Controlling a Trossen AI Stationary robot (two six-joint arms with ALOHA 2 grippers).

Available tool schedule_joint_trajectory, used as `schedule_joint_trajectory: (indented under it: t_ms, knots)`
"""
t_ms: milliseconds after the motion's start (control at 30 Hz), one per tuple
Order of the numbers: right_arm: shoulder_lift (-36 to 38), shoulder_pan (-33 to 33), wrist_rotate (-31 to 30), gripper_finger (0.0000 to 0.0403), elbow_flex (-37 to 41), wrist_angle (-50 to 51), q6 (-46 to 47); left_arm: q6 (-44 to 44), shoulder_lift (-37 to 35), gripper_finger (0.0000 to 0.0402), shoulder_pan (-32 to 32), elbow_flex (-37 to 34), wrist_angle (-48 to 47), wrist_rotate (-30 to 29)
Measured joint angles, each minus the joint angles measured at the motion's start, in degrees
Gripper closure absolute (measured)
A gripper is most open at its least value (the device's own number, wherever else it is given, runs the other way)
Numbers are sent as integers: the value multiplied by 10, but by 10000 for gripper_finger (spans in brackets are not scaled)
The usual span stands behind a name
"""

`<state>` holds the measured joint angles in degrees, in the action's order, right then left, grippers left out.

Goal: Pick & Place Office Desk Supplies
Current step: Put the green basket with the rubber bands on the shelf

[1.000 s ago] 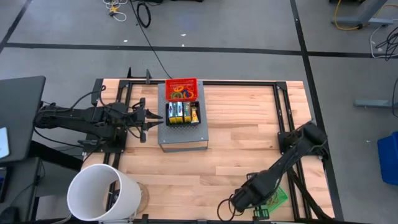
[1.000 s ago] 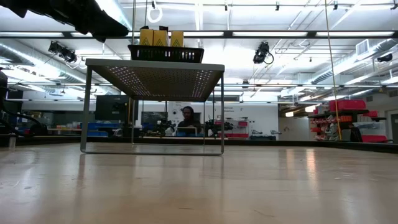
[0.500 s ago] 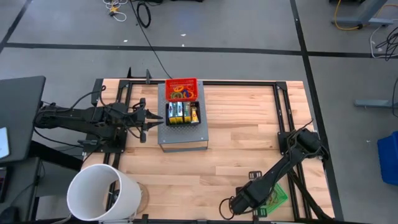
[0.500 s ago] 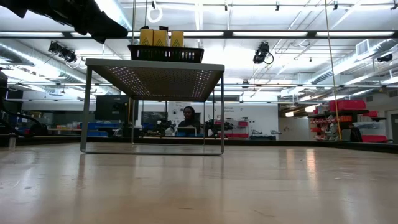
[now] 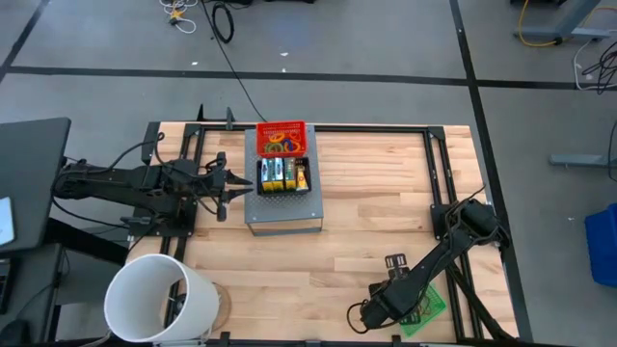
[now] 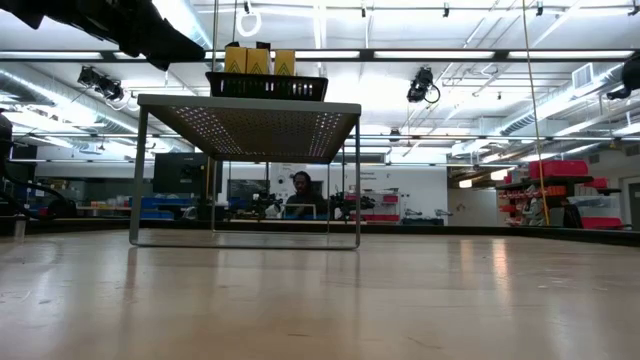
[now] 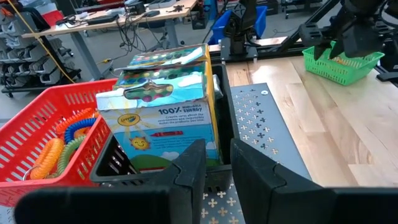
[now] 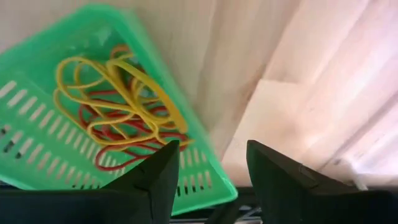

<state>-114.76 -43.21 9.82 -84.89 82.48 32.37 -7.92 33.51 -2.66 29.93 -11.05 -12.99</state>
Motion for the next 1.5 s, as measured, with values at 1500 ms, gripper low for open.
schedule_joint_trajectory:
  t_ms: [1500]
  knots:
    - [0,171,-226,348,0,-305,-393,-2,0,318,0,0,-4,0]
